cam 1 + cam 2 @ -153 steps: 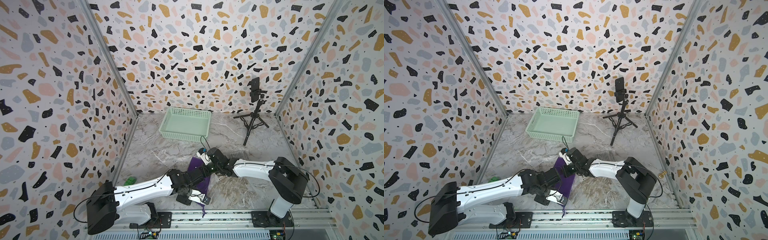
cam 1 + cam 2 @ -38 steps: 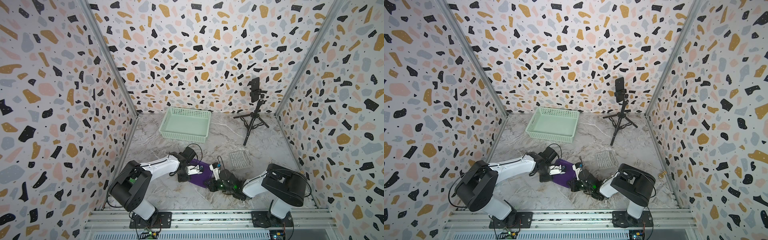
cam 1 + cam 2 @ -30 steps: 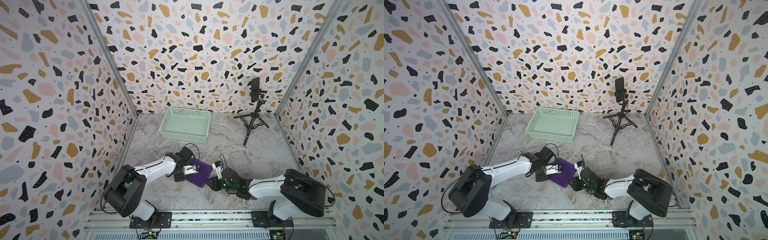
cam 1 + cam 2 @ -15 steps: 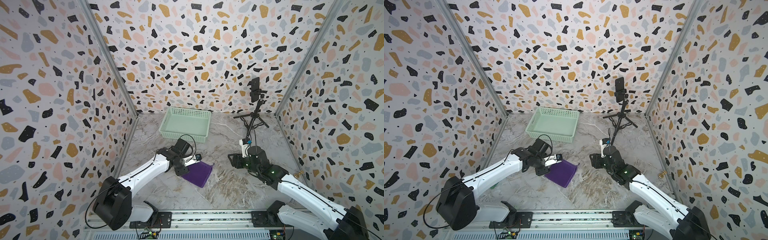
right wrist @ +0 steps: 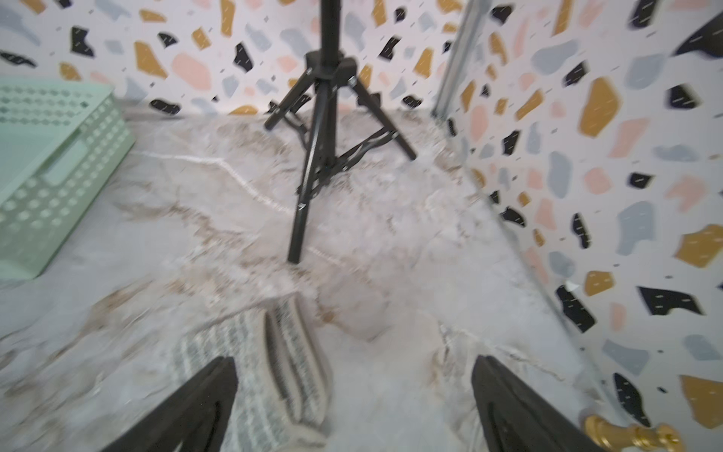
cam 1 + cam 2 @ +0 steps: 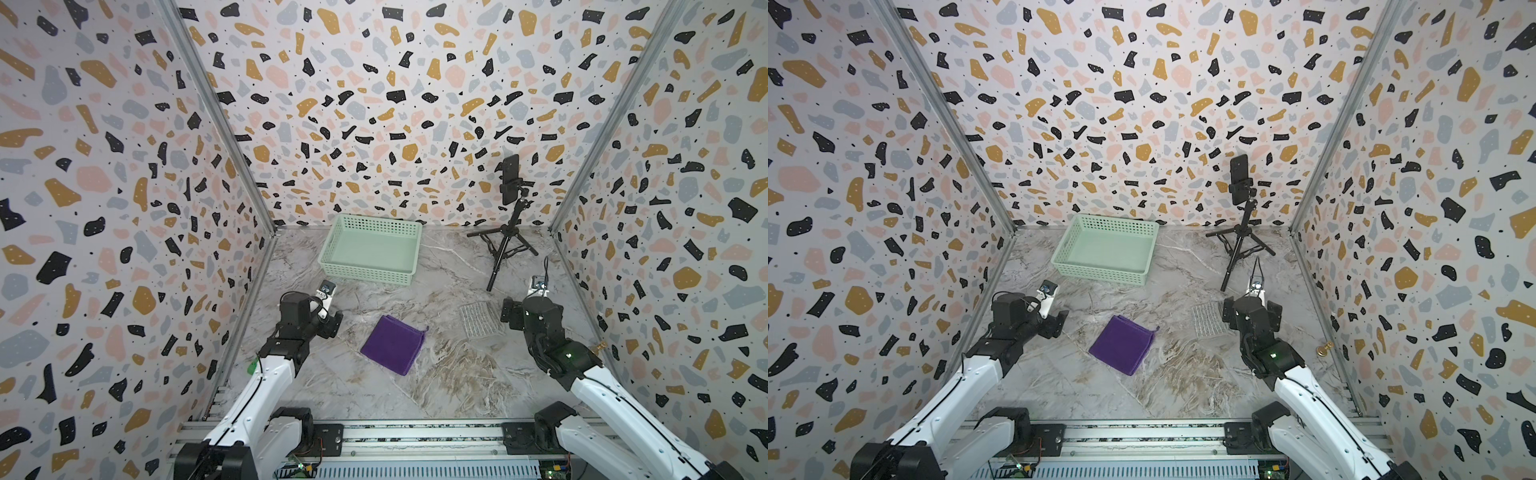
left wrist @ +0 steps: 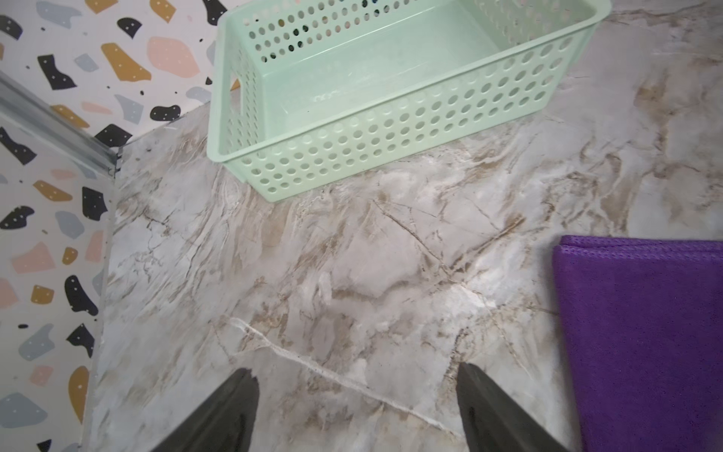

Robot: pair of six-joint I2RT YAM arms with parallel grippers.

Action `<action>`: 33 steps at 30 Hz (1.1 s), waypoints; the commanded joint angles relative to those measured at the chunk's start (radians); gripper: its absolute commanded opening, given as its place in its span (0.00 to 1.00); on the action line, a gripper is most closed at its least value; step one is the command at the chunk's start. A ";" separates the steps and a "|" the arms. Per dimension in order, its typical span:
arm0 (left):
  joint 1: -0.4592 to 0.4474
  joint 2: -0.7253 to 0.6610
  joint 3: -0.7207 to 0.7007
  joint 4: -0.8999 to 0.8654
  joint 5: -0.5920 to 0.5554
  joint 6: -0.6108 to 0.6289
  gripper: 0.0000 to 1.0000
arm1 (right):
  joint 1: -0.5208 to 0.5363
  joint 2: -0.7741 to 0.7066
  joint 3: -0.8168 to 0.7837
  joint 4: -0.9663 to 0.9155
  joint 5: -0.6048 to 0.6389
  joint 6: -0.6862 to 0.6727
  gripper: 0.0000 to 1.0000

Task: Fold the square dishcloth
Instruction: Reset both arms

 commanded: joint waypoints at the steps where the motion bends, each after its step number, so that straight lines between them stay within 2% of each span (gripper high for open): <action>1: 0.022 0.018 -0.062 0.262 0.006 -0.075 0.84 | -0.028 -0.009 -0.108 0.239 0.167 -0.125 1.00; 3: 0.035 0.037 -0.089 0.325 0.014 -0.097 0.85 | -0.061 0.016 -0.182 0.372 0.209 -0.139 1.00; 7: 0.039 0.100 -0.171 0.516 -0.001 -0.113 0.86 | -0.150 0.089 -0.271 0.534 0.154 -0.107 1.00; 9: 0.038 0.128 -0.187 0.572 -0.007 -0.127 0.86 | -0.178 0.138 -0.315 0.654 0.144 -0.135 1.00; 15: 0.039 0.191 -0.231 0.777 0.021 -0.200 0.86 | -0.240 0.385 -0.382 1.040 0.085 -0.222 1.00; 17: 0.039 0.272 -0.242 0.898 0.031 -0.211 0.87 | -0.251 0.476 -0.381 1.183 0.023 -0.255 1.00; 21: 0.039 0.462 -0.149 0.902 -0.014 -0.230 0.88 | -0.281 0.682 -0.378 1.412 -0.101 -0.293 1.00; 22: 0.039 0.478 -0.132 0.880 -0.013 -0.227 0.88 | -0.281 0.681 -0.362 1.376 -0.156 -0.301 1.00; 23: 0.039 0.470 -0.129 0.856 -0.019 -0.228 0.88 | -0.286 0.648 -0.319 1.212 -0.232 -0.298 1.00; 24: 0.039 0.464 -0.124 0.838 -0.020 -0.228 0.88 | -0.298 0.666 -0.300 1.197 -0.275 -0.299 1.00; 26: 0.039 0.473 -0.123 0.850 -0.020 -0.232 0.88 | -0.305 0.795 -0.315 1.397 -0.277 -0.327 1.00; 27: 0.039 0.472 -0.118 0.837 -0.021 -0.231 0.88 | -0.305 0.778 -0.307 1.316 -0.279 -0.313 1.00; 28: 0.039 0.473 -0.118 0.836 -0.020 -0.230 0.88 | -0.311 0.724 -0.263 1.131 -0.287 -0.284 1.00; 29: 0.039 0.472 -0.120 0.840 -0.020 -0.230 0.88 | -0.335 0.724 -0.215 1.072 -0.313 -0.272 1.00; 30: 0.039 0.470 -0.121 0.839 -0.020 -0.232 0.88 | -0.345 0.761 -0.192 1.098 -0.319 -0.277 1.00; 32: 0.039 0.468 -0.123 0.842 -0.018 -0.231 0.88 | -0.359 0.725 -0.174 0.991 -0.341 -0.252 1.00; 33: 0.039 0.467 -0.124 0.843 -0.017 -0.231 0.88 | -0.361 0.741 -0.187 1.072 -0.347 -0.263 1.00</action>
